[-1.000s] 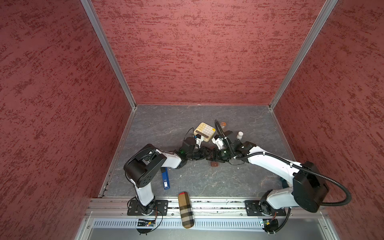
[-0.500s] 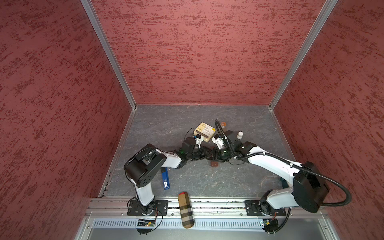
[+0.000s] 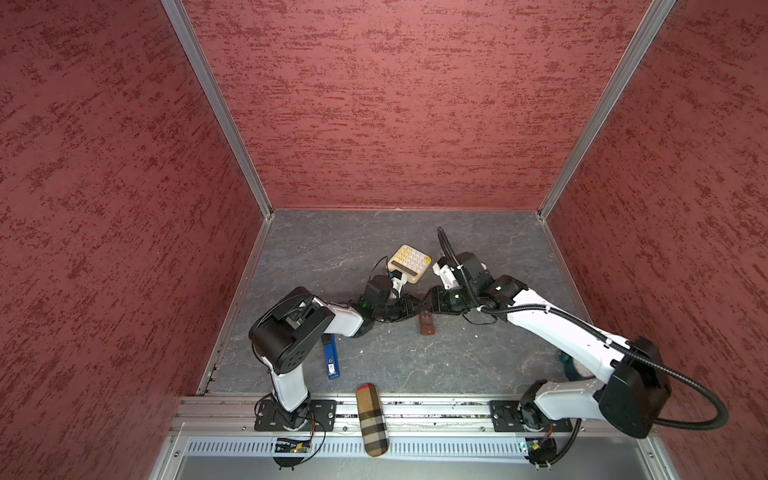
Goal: Sort the pills into containers
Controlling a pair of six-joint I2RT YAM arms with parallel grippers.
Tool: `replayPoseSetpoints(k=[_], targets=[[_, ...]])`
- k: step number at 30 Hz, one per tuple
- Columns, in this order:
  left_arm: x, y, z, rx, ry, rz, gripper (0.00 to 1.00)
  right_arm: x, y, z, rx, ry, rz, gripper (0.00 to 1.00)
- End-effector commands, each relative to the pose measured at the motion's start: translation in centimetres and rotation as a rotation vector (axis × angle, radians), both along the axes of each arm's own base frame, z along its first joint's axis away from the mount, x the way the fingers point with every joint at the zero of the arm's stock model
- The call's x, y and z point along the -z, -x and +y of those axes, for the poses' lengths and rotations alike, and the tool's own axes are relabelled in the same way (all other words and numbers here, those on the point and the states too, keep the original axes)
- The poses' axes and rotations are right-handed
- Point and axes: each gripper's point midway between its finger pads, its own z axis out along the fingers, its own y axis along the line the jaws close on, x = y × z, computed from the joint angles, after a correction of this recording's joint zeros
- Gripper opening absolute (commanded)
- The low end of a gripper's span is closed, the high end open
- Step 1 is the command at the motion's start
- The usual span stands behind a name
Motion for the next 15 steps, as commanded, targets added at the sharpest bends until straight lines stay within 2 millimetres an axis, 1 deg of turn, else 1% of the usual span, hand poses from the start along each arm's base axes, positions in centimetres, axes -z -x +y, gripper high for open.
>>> replayPoseSetpoints(k=[1, 7, 12, 15], targets=[[0.7, -0.6, -0.3, 0.005, -0.032, -0.013, 0.13, -1.1, -0.9, -2.0, 0.048, 0.046, -0.052, 0.47], [1.6, -1.2, -1.0, 0.012, -0.031, 0.008, 0.16, -0.8, -1.1, -3.1, 0.074, 0.052, -0.052, 0.47], [2.3, -1.7, -1.7, 0.018, -0.040, 0.025, 0.18, -0.5, -1.2, -3.6, 0.080, 0.058, -0.048, 0.47], [3.0, -1.7, -1.8, 0.019, -0.051, 0.039, 0.20, -0.4, -1.3, -3.9, 0.082, 0.062, -0.045, 0.48]])
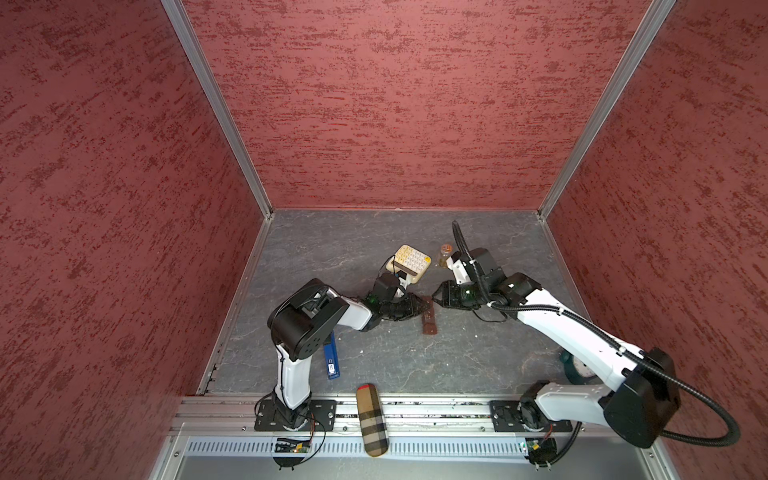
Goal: Sort the pills into containers
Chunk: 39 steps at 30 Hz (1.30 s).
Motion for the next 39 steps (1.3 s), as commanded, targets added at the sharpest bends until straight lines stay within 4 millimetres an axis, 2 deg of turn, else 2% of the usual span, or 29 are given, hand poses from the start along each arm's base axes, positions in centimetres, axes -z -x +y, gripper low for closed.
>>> replayPoseSetpoints(k=[1, 7, 18, 26, 32, 39], targets=[[0.4, -0.2, -0.4, 0.014, -0.012, -0.004, 0.22, 0.0, 0.1, -1.0, 0.006, 0.023, -0.018, 0.48], [1.2, -0.4, -0.2, 0.013, -0.048, 0.000, 0.32, 0.4, 0.0, -1.1, 0.007, 0.020, -0.011, 0.48], [2.3, -0.6, 0.7, -0.004, -0.070, 0.019, 0.38, 0.9, 0.2, -1.4, 0.012, 0.019, 0.000, 0.48], [2.0, -0.3, 2.6, -0.034, -0.119, 0.015, 0.57, 0.9, 0.0, -1.3, 0.012, 0.015, 0.001, 0.49], [0.8, -0.1, 3.2, -0.029, -0.144, -0.011, 0.59, 1.1, 0.0, -1.3, 0.012, 0.017, 0.004, 0.49], [1.0, 1.5, 3.3, 0.017, -0.181, -0.008, 0.57, 1.2, 0.1, -1.3, 0.009, 0.013, 0.007, 0.49]])
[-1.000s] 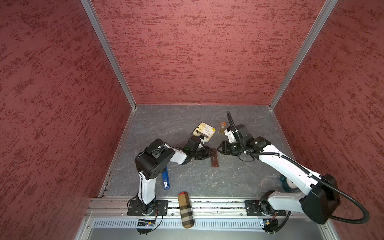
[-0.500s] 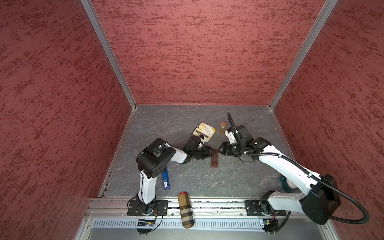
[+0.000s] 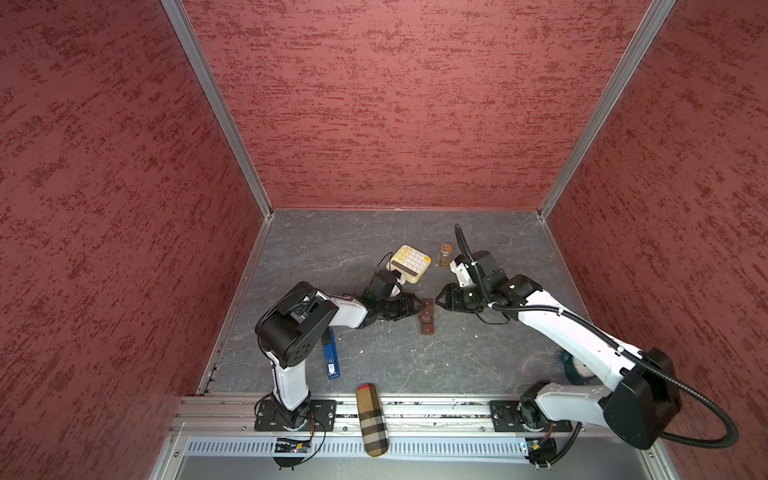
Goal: Sort the pills into containers
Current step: 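Open the left gripper to release the organizer while right arm draws back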
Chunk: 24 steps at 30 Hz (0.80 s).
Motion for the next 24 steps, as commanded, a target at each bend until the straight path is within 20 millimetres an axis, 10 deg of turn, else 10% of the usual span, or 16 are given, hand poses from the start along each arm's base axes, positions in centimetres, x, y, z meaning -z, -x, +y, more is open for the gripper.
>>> replayPoseSetpoints(k=[1, 24], targets=[[0.6, 1.3, 0.7, 0.028, -0.052, 0.005, 0.57, -0.2, -0.1, -0.2, -0.002, -0.009, -0.020, 0.49], [1.4, 1.9, 2.3, 0.015, -0.089, 0.006, 0.54, 1.7, -1.3, -1.3, 0.043, 0.048, 0.011, 0.49]])
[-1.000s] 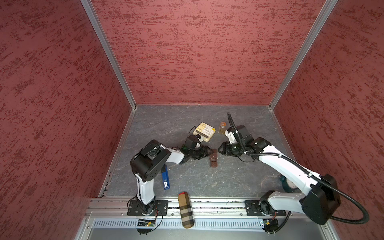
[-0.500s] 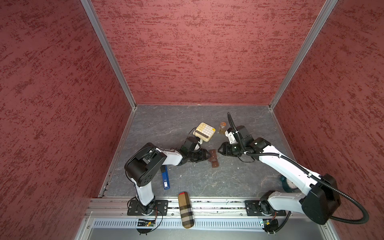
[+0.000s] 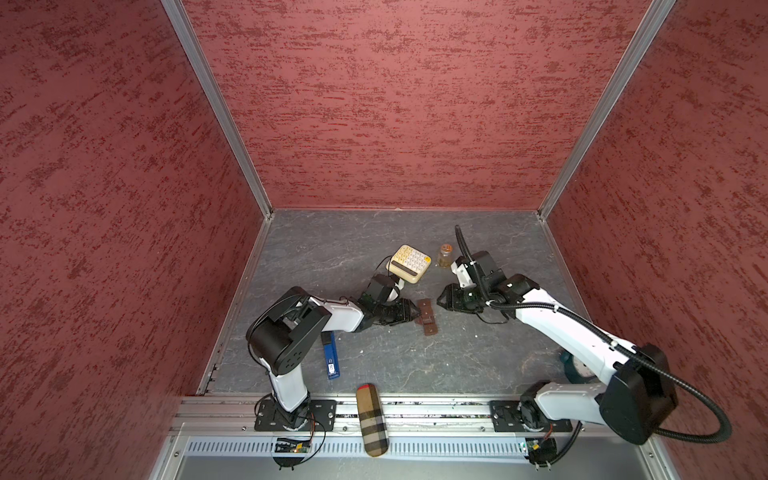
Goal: Sort the pills into containers
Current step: 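Open the left gripper to release the organizer while right arm draws back, then move the right gripper over the upright white pill bottle and lower it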
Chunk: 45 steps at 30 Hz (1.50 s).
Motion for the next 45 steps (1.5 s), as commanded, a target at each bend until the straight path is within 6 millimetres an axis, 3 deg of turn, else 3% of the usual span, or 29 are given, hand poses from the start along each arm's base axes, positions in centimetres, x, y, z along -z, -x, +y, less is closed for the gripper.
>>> replayPoseSetpoints(k=[1, 6, 13, 19, 25, 33, 45], targets=[[0.7, 0.2, 0.9, -0.005, -0.034, -0.004, 0.55, 0.1, -1.1, -0.8, 0.025, 0.031, -0.026, 0.49], [-1.5, -0.3, 0.3, 0.012, 0.001, -0.055, 0.58, -0.5, -3.0, -3.0, 0.107, 0.098, -0.046, 0.52], [-4.8, -0.8, -0.4, 0.032, 0.060, -0.130, 0.61, -0.6, -6.2, -7.6, 0.262, 0.182, -0.043, 0.54], [-6.9, -1.2, 0.1, 0.023, 0.077, -0.184, 0.62, -0.7, -8.8, -12.4, 0.407, 0.263, -0.022, 0.54], [-8.3, -1.7, 1.0, 0.006, 0.074, -0.221, 0.63, -0.6, -11.3, -15.5, 0.497, 0.328, 0.017, 0.54], [-9.5, -2.1, 2.5, -0.017, 0.058, -0.243, 0.64, 1.0, -14.0, -16.3, 0.519, 0.374, 0.087, 0.55], [-11.1, -2.3, 5.0, -0.052, 0.024, -0.257, 0.65, 3.7, -15.4, -16.3, 0.500, 0.428, 0.188, 0.55]])
